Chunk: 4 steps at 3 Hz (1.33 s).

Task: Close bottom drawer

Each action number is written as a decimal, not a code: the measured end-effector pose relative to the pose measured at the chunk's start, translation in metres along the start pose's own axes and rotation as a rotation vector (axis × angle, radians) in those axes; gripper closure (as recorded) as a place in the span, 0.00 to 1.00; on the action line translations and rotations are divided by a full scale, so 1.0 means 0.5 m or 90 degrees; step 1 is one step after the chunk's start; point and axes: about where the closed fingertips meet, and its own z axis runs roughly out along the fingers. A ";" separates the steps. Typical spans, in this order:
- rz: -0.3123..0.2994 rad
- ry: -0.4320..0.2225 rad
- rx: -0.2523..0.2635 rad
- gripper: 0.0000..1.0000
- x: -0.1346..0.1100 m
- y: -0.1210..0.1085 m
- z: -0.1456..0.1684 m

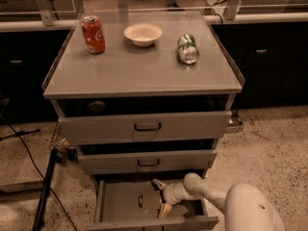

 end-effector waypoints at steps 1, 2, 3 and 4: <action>0.000 0.000 0.000 0.00 0.000 0.000 0.000; -0.002 0.010 0.007 0.00 0.001 -0.001 -0.005; -0.003 0.036 0.032 0.00 0.011 -0.009 -0.040; 0.000 0.064 0.055 0.00 0.021 -0.015 -0.090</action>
Offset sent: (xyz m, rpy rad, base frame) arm 0.0050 -0.0101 0.0056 -0.0368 -0.0313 -0.0228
